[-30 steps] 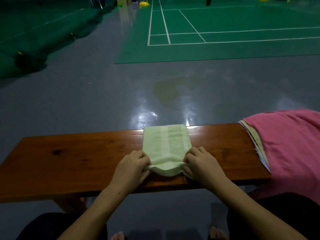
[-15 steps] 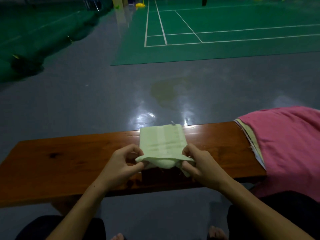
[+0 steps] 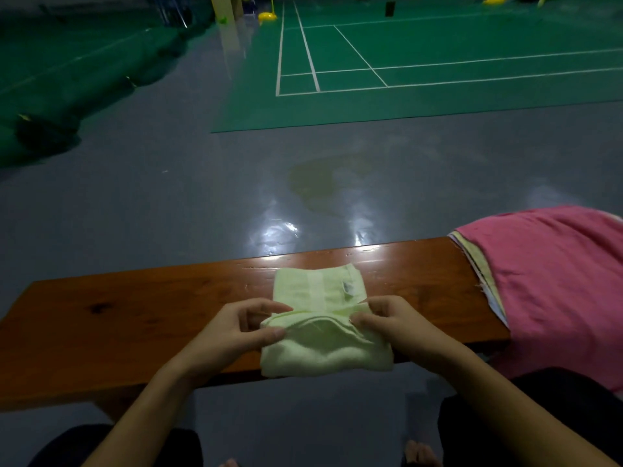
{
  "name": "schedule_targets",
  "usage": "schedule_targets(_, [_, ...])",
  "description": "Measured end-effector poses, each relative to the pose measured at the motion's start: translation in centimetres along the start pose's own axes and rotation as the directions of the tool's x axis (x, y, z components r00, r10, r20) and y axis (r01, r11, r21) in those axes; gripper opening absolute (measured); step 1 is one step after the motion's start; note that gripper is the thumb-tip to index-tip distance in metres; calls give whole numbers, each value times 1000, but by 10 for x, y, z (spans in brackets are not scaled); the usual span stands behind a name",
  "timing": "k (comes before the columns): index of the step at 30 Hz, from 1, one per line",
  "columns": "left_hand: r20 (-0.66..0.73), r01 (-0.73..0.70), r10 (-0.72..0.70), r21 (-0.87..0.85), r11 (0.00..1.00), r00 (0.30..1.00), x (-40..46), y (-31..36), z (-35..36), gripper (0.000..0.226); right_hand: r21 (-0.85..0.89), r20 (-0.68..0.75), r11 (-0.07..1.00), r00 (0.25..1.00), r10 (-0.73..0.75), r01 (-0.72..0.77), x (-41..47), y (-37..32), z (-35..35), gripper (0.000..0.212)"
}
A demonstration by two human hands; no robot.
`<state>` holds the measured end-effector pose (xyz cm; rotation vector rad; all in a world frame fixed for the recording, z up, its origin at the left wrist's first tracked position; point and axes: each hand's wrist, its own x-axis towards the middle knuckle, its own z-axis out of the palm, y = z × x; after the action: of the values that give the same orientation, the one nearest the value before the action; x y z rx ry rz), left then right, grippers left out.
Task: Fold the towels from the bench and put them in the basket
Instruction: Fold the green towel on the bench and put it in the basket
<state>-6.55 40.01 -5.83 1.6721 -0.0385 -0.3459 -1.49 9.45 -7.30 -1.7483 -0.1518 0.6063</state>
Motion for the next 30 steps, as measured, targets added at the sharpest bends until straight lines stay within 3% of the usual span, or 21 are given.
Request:
schedule_targets(4, [-23,-21,21,-1,1000,1000,3,2,6,39,269,91,934,972,217,-234,-5,-12,1,28])
schedule_targets(6, [-106,-32,32,-3,999,994,10,-1,7,28,348,210,911,965,155,-222,-7,-17,-3,31])
schedule_targets(9, [-216,-30,26,-18,999,976,21,-1,8,19,176,306,984,952,-28,-28,-10,-20,-14,56])
schedule_targets(12, [-253,-44,37,-24,999,967,31,1,11,16,-26,108,998,993,-54,57,0,-10,-18,64])
schedule_targets(17, [-290,-91,91,15,996,953,45,7,14,14,-22,-185,996,979,-88,86,28,-2,-22,14])
schedule_targets(21, [-334,-85,105,76,994,937,62,5,12,9,-5,-278,997,958,-75,77,45,-3,-20,21])
schedule_targets(25, [-444,-56,147,213,975,884,88,-10,7,11,-222,-390,973,908,-151,67,75,2,-18,19])
schedule_targets(27, [-493,20,172,361,932,853,101,-21,3,24,-329,-430,944,885,-176,27,88,8,-17,21])
schedule_targets(30, [-562,197,182,547,813,807,111,-33,8,19,-520,-464,852,856,-230,-53,99,19,-12,30])
